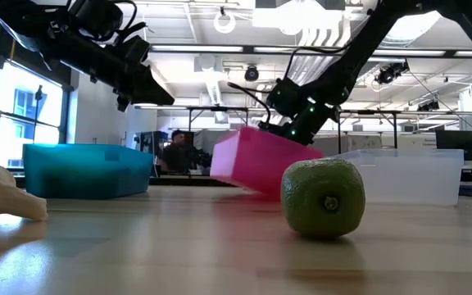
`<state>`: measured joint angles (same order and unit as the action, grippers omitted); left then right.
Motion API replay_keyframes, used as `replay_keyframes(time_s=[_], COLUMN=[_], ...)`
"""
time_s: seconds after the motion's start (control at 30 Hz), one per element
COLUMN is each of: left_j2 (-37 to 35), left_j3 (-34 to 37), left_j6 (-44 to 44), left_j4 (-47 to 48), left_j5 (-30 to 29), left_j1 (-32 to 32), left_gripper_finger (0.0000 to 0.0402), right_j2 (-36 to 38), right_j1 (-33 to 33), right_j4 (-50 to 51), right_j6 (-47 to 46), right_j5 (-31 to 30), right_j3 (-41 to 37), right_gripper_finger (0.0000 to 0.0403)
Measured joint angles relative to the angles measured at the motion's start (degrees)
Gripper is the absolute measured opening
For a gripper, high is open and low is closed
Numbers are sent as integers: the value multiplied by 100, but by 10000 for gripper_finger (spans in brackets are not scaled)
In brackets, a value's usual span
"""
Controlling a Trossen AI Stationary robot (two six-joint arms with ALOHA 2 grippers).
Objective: Sort produce into baskets
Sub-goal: Put the top white garlic into the red bin
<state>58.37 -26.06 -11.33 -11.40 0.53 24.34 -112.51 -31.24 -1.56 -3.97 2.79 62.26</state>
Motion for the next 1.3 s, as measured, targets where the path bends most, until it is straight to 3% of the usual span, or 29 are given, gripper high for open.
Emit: replay_keyframes(time_s=[0.27, 0.37, 0.6, 0.8, 1.0, 1.17, 1.3], left_j2=[0, 0, 0, 0, 0, 0, 2], left_j3=[0, 0, 0, 0, 0, 0, 0], left_j6=[2, 2, 34, 109, 107, 118, 144], left_j4=[0, 0, 0, 0, 7, 73, 189], left_j5=[-124, -124, -79, 286, 342, 340, 339], left_j1=[0, 0, -4, -66, -147, -157, -157], left_gripper_finger=[0, 0, 0, 0, 0, 0, 0], right_j2=[24, 56, 512, 1571, 2409, 2334, 2141], right_j1=[-28, -28, -26, 139, 1011, 2016, 2569], right_j4=[24, 42, 220, 876, 1729, 2406, 2372], right_j6=[-15, -92, -493, -818, -1364, -2140, -2802], right_j5=[46, 44, 39, 107, 13, -556, -972], right_j3=[0, 0, -2, -2, 4, 2, 2], right_gripper_finger=[121, 92, 96, 98, 99, 99, 99])
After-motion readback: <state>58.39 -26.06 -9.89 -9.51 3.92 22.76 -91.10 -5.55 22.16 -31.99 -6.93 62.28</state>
